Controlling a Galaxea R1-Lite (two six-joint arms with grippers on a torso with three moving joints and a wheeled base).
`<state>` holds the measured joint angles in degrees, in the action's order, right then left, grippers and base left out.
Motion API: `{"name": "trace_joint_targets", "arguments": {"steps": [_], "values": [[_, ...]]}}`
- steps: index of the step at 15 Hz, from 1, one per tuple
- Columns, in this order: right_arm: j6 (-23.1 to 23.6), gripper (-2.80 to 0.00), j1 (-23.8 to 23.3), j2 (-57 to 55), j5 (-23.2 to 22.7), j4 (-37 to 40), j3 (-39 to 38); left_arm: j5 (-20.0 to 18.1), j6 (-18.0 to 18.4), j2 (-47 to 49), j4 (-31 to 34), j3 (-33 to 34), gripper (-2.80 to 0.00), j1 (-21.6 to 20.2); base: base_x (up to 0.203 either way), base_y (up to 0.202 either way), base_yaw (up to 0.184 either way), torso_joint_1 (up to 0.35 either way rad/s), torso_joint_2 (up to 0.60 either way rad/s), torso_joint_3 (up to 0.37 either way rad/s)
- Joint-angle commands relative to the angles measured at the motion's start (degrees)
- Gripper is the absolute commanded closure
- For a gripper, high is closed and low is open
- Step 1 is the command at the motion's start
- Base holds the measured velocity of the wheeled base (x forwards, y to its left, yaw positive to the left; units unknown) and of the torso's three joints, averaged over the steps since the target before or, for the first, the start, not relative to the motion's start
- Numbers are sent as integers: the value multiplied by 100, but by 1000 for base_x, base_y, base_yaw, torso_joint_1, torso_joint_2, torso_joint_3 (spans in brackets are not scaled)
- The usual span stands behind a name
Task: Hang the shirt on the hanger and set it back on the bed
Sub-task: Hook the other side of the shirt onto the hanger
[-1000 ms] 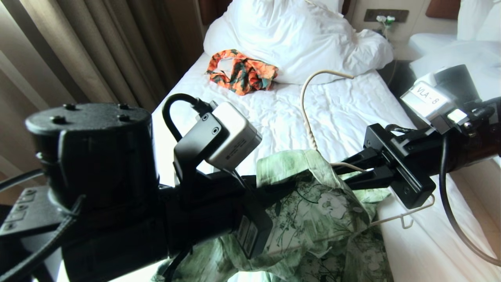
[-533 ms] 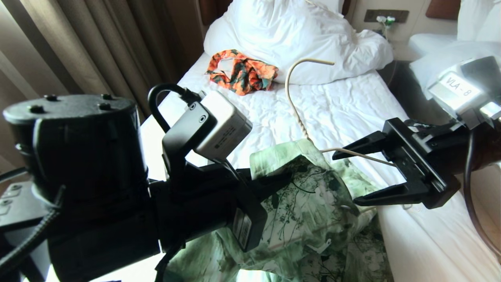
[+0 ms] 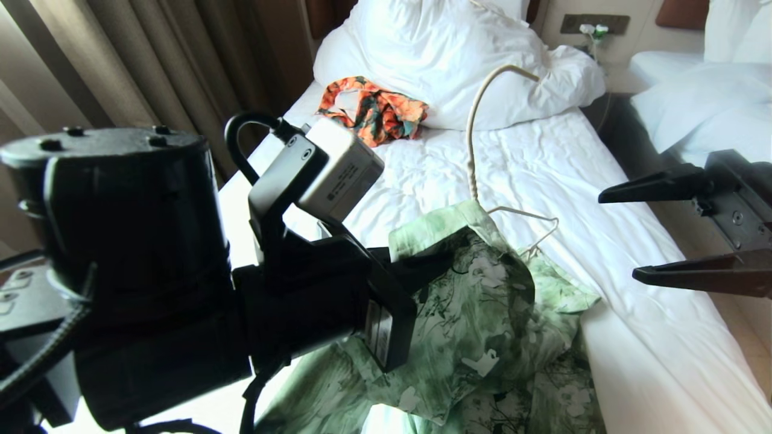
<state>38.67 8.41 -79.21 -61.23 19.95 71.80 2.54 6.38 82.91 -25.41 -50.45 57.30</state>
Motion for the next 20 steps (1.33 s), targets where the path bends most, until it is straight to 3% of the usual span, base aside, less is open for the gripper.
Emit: {"name": "trace_joint_targets", "arguments": {"steps": [1,4,8,9,13,18,20], "values": [[-360,-280,-198,241,127,5,-104,44,-48,67,-17,-69,0,12,0,0,0,0,0,0],[-1292,-280,-483,312,234,-24,-123,217,-215,66,-26,-114,0,215,0,0,0,0,0,0],[-2333,-280,-576,419,941,-153,-149,483,-302,50,-26,-125,0,813,0,0,0,0,0,0],[-2563,0,-677,444,980,-213,-175,582,-304,66,-26,-107,0,901,0,0,0,0,0,0],[-2725,0,-1257,224,1134,-299,-295,608,-286,39,-17,-132,0,941,0,0,0,0,0,0],[-2431,0,-1265,67,2267,-300,-981,617,-295,48,-17,-123,0,952,0,0,0,0,0,0],[-2360,0,-1424,-43,2150,-413,-1248,617,-291,67,-22,-141,0,950,0,0,0,0,0,0]]}}
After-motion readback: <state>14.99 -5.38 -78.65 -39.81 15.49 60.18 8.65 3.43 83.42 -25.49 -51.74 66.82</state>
